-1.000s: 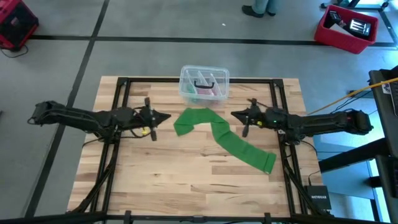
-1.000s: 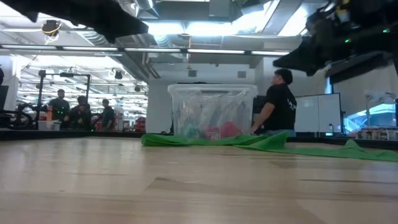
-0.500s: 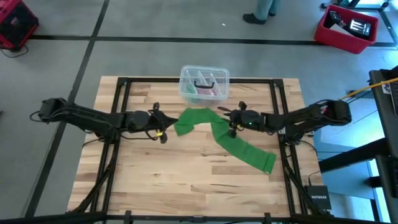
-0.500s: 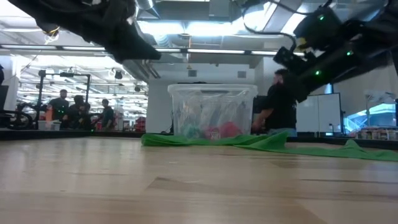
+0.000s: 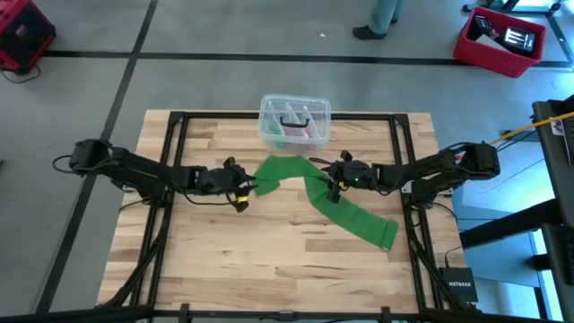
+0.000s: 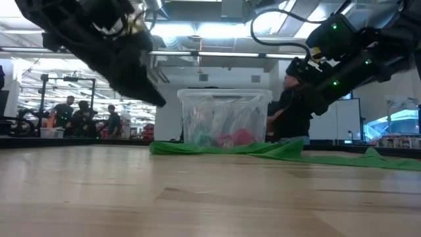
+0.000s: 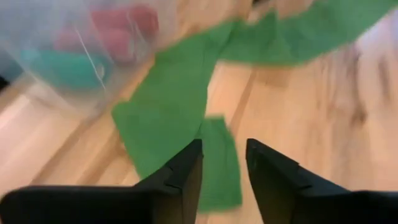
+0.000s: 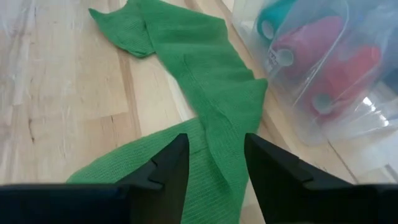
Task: Roll bandage
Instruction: Roll the green bandage
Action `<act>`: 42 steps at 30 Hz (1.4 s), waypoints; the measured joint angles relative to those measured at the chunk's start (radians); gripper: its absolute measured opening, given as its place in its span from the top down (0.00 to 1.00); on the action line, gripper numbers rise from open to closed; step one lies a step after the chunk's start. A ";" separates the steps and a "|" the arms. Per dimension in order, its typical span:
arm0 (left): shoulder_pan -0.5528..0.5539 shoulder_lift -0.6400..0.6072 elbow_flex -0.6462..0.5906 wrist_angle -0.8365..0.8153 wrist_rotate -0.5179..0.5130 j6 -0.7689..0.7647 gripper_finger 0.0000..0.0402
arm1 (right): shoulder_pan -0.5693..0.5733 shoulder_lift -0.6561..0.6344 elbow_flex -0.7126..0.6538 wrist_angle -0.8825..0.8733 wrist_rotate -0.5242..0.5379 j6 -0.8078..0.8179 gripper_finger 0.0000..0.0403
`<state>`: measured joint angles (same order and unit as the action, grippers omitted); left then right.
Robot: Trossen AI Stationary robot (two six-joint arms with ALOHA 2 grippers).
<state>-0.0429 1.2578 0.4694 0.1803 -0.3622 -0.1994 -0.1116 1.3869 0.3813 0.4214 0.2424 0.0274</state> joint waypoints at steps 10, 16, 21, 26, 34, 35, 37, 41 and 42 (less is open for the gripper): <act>0.051 0.161 0.000 -0.007 -0.067 0.076 0.65 | 0.000 0.000 0.000 -0.006 -0.018 0.045 0.61; 0.083 0.197 0.000 0.026 -0.069 0.082 0.65 | 0.000 0.000 0.000 -0.005 -0.018 0.045 0.61; 0.111 0.223 0.000 0.054 -0.070 0.102 0.65 | 0.000 0.000 0.000 -0.005 -0.018 0.044 0.61; 0.127 0.271 -0.001 0.105 -0.069 0.066 0.65 | 0.000 0.000 0.000 -0.006 -0.018 0.043 0.61; 0.127 0.334 0.000 0.158 -0.007 0.050 0.65 | 0.000 0.000 -0.001 -0.009 -0.019 0.043 0.61; 0.127 0.336 0.000 0.159 -0.007 0.049 0.65 | 0.000 0.000 -0.001 -0.009 -0.019 0.044 0.61; 0.127 0.337 0.000 0.159 -0.011 0.051 0.68 | 0.000 0.000 -0.001 -0.009 -0.019 0.044 0.61; 0.127 0.337 0.000 0.153 -0.023 0.057 0.84 | 0.000 -0.001 -0.001 -0.010 -0.019 0.045 0.61; 0.127 0.337 0.000 0.150 -0.027 0.067 0.89 | 0.000 -0.001 -0.001 -0.010 -0.018 0.045 0.61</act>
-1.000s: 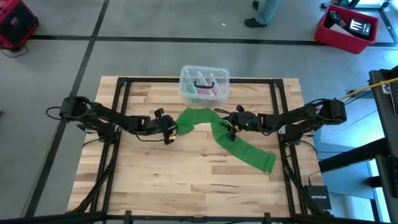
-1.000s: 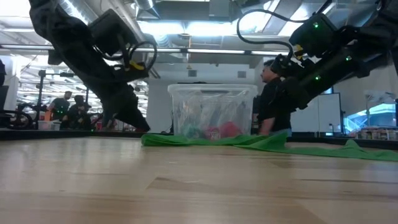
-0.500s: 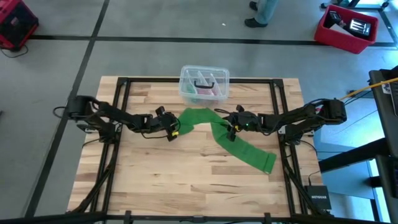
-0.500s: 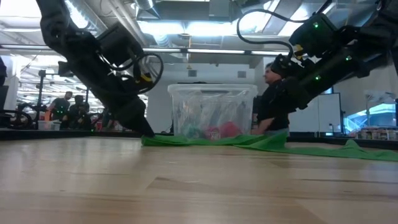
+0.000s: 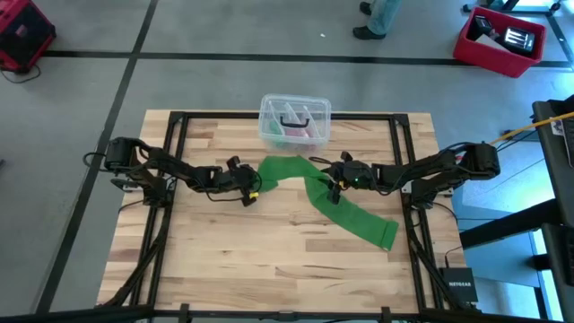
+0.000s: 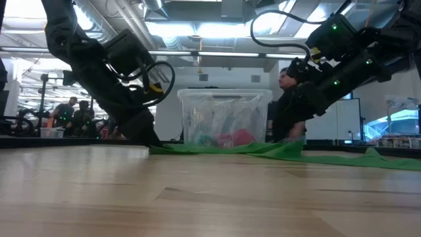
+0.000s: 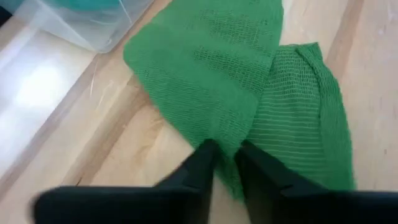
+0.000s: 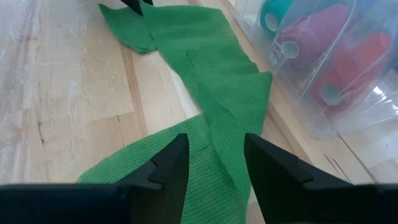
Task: Roll bandage
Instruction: Roll the green bandage
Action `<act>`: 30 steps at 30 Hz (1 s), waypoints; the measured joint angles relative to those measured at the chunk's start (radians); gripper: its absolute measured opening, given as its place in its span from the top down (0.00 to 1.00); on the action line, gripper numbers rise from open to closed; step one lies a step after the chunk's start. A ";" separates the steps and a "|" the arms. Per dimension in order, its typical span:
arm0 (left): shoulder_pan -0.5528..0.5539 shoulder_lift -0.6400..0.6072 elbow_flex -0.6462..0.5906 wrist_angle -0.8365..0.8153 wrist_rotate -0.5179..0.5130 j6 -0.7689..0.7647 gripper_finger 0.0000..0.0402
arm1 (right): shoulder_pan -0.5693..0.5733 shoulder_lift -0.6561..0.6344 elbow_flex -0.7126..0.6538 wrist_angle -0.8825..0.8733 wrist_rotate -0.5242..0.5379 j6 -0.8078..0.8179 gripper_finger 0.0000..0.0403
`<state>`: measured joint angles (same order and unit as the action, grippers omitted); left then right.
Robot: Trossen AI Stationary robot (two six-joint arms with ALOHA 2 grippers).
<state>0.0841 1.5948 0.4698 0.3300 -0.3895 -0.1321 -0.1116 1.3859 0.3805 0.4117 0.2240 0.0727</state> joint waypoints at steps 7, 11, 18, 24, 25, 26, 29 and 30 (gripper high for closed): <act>-0.037 -0.038 0.025 -0.040 -0.053 0.013 0.98 | 0.001 -0.067 0.000 -0.057 -0.030 0.043 0.61; -0.072 -0.100 0.079 -0.200 -0.051 0.002 0.99 | 0.001 -0.156 0.000 -0.153 -0.080 0.083 0.61; -0.107 -0.203 0.180 -0.454 -0.052 0.012 0.99 | 0.001 -0.271 0.000 -0.289 -0.221 0.136 0.61; -0.138 -0.285 0.259 -0.625 -0.056 0.062 0.99 | 0.021 -0.266 0.000 -0.315 -0.324 0.181 0.61; -0.144 -0.299 0.271 -0.652 -0.059 0.058 0.99 | 0.034 -0.264 0.000 -0.327 -0.322 0.182 0.61; -0.147 -0.315 0.286 -0.676 -0.063 0.051 0.99 | 0.051 -0.263 0.000 -0.334 -0.321 0.182 0.61; -0.156 -0.365 0.327 -0.728 -0.067 0.010 1.00 | 0.102 -0.263 0.000 -0.343 -0.321 0.182 0.61; -0.156 -0.378 0.336 -0.742 -0.068 -0.001 1.00 | 0.120 -0.263 0.000 -0.346 -0.313 0.182 0.61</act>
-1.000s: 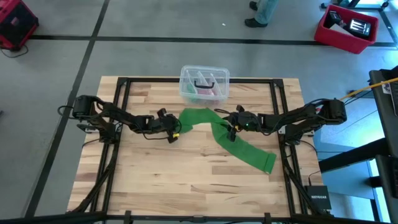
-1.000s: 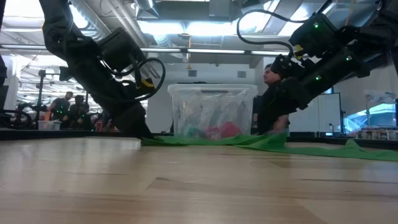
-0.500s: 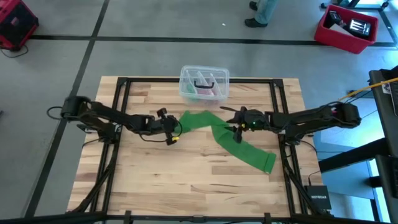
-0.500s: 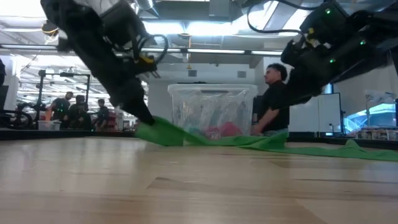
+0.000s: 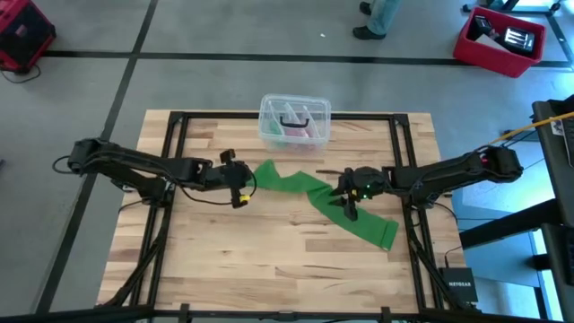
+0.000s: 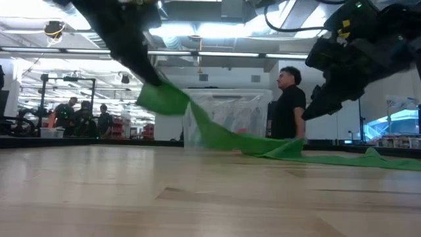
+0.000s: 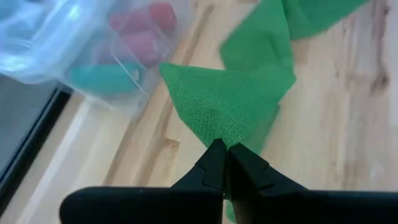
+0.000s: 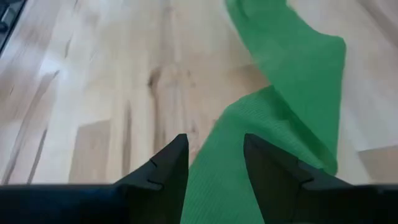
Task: Roll bandage
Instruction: Roll the green bandage
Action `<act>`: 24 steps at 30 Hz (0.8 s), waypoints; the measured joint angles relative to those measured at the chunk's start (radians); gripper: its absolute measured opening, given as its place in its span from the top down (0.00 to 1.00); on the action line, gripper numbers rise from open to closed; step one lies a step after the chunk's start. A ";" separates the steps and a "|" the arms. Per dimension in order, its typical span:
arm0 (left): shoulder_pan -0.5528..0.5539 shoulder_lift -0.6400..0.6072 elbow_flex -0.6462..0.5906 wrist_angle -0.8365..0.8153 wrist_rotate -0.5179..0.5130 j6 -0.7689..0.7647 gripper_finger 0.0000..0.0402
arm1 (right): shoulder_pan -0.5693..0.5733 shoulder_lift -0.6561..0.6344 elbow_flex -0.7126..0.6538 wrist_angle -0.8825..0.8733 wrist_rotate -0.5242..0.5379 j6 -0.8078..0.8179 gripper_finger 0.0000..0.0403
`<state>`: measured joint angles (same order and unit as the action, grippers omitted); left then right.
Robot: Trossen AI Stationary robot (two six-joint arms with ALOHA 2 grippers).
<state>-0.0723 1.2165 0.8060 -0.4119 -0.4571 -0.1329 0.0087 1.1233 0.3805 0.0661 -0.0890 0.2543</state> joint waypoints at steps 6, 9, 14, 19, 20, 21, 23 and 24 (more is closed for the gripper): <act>0.015 -0.084 0.009 -0.135 -0.008 -0.080 1.00 | 0.097 0.000 0.000 -0.092 0.165 -0.004 0.61; 0.020 -0.113 0.009 -0.250 -0.010 -0.200 0.99 | 0.130 0.000 0.000 -0.171 0.285 0.005 0.61; 0.006 -0.131 0.009 -0.392 0.010 -0.339 1.00 | 0.169 0.011 -0.023 -0.176 0.368 0.034 0.61; -0.017 -0.130 0.009 -0.477 0.078 -0.411 0.99 | 0.168 0.055 -0.076 -0.085 0.376 0.063 0.61; -0.023 -0.130 0.009 -0.496 0.090 -0.424 0.99 | 0.168 0.069 -0.082 -0.075 0.377 0.069 0.61; -0.028 -0.130 0.009 -0.515 0.102 -0.436 0.99 | 0.168 0.083 -0.087 -0.070 0.378 0.074 0.61; -0.038 -0.130 0.009 -0.548 0.129 -0.456 0.99 | 0.168 0.115 -0.089 -0.062 0.384 0.080 0.61; -0.041 -0.130 0.008 -0.567 0.138 -0.465 1.00 | 0.168 0.133 -0.089 -0.061 0.385 0.081 0.61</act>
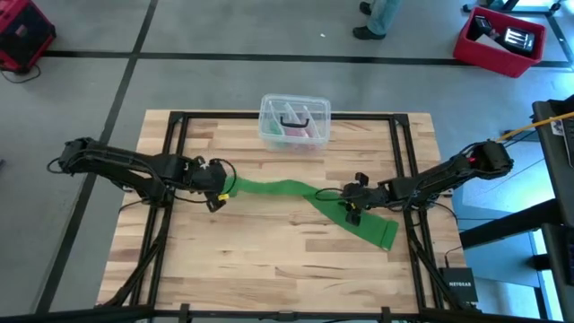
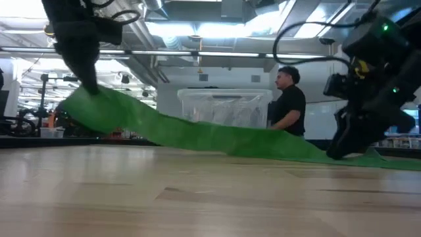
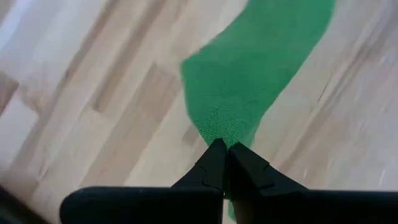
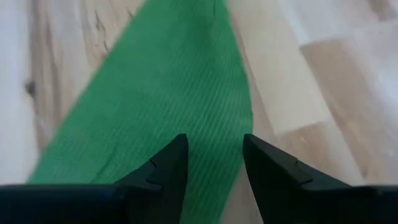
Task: Roll bandage
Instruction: Roll the green bandage
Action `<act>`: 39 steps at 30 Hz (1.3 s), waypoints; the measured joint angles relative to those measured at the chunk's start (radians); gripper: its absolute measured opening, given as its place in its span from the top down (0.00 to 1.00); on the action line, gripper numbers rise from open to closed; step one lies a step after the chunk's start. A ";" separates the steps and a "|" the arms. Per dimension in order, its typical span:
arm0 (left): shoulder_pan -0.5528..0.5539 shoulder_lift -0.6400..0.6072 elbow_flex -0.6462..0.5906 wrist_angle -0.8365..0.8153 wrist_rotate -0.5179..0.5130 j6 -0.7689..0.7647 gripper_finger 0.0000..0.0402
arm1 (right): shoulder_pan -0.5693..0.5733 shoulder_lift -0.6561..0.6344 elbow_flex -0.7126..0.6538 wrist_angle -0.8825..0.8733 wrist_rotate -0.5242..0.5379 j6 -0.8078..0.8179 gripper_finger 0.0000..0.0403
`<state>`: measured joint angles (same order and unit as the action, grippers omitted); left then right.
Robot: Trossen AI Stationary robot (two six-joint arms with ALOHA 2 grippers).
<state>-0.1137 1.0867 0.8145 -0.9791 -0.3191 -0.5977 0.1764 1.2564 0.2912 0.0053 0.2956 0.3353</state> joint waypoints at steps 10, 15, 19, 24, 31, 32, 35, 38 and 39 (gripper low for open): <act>-0.015 0.000 0.013 -0.086 0.029 -0.050 1.00 | 0.000 0.066 0.005 0.104 0.001 -0.052 0.61; -0.010 0.000 0.081 -0.084 0.197 -0.115 0.99 | 0.000 0.066 0.015 0.102 -0.049 -0.076 0.61; -0.012 -0.001 0.117 -0.085 0.399 -0.208 1.00 | 0.001 0.065 0.017 0.104 -0.146 -0.082 0.61; -0.038 -0.008 0.118 -0.124 0.499 -0.274 0.99 | 0.001 0.064 0.018 0.118 -0.263 -0.085 0.61; -0.055 -0.007 0.109 -0.155 0.418 -0.260 0.99 | 0.001 0.064 0.018 0.118 -0.290 -0.128 0.61; -0.051 -0.007 0.109 -0.155 0.355 -0.248 0.99 | 0.001 0.065 0.018 0.119 -0.275 -0.135 0.61; -0.023 -0.007 0.109 -0.161 0.189 -0.221 0.99 | 0.001 0.066 0.017 0.122 -0.242 -0.150 0.61; 0.008 -0.007 0.109 -0.175 0.094 -0.210 0.99 | 0.001 0.066 0.016 0.122 -0.225 -0.152 0.61; 0.019 -0.007 0.109 -0.182 0.072 -0.213 0.99 | 0.001 0.066 0.016 0.122 -0.223 -0.151 0.61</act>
<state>-0.0952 1.0801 0.9237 -1.1611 -0.2472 -0.8110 0.1772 1.3220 0.3073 0.1268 0.0723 0.1841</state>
